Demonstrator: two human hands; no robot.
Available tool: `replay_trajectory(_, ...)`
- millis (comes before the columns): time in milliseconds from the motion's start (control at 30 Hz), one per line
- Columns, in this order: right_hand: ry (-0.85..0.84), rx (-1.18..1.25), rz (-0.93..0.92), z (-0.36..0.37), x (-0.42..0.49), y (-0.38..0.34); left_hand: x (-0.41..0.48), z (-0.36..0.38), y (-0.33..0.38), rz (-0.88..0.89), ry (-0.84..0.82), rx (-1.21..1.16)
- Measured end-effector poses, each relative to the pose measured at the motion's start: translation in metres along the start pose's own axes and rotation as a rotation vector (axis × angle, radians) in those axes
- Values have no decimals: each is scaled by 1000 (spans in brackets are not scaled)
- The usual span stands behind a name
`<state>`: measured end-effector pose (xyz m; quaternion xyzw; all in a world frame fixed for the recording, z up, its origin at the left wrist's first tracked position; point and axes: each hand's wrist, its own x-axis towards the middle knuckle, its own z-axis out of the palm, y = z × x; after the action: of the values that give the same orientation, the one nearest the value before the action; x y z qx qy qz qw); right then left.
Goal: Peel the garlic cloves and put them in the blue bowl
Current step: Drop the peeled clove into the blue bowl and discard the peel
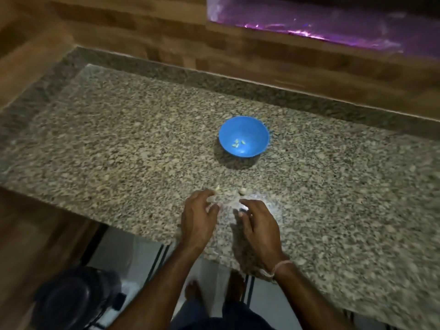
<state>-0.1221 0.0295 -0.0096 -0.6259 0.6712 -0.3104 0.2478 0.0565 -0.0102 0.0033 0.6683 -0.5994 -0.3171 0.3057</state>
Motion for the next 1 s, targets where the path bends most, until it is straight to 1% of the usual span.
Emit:
replay_trajectory(67, -5, -22, 29, -3, 13, 16, 22, 9, -1, -24, -3, 66)
replay_trajectory(167, -1, -132, 72, -7, 36, 31, 52, 23, -7, -16, -28, 190)
replay_trajectory(267, -46, -205, 107, -13, 57, 35, 66, 32, -11, 60, -27, 257)
replay_trajectory(333, -89, -289, 122, -14, 66, 36, 70, 34, -13, 128, -30, 259)
replay_trajectory(400, -96, -344, 108, -13, 69, 38, 72, 34, -15, 157, -28, 259)
replay_trajectory(467, -71, -330, 105, -10, 69, 40, 70, 33, -13, 156, -6, 271)
replay_trajectory(533, -42, -303, 109, -9, 68, 42, 72, 32, -11, 106, 19, 248)
replay_trajectory(633, -30, -277, 125, -10, 71, 40, 82, 28, -4, 48, 44, 71)
replay_trajectory(700, -17, -262, 146, -11, 74, 37, 95, 25, 15, 77, 54, -42)
replay_trajectory(767, -5, -257, 156, -11, 76, 34, 115, 22, 42, 129, 61, -82)
replay_trajectory(833, 9, -254, 168, -11, 78, 33, 139, 23, 67, 211, 68, -56)
replay_trajectory(900, 12, -258, 179, -11, 80, 33, 163, 27, 82, 265, 70, 31)
replay_trajectory(1000, 18, -214, 203, -9, 82, 36, 189, 34, 88, 242, 28, 154)
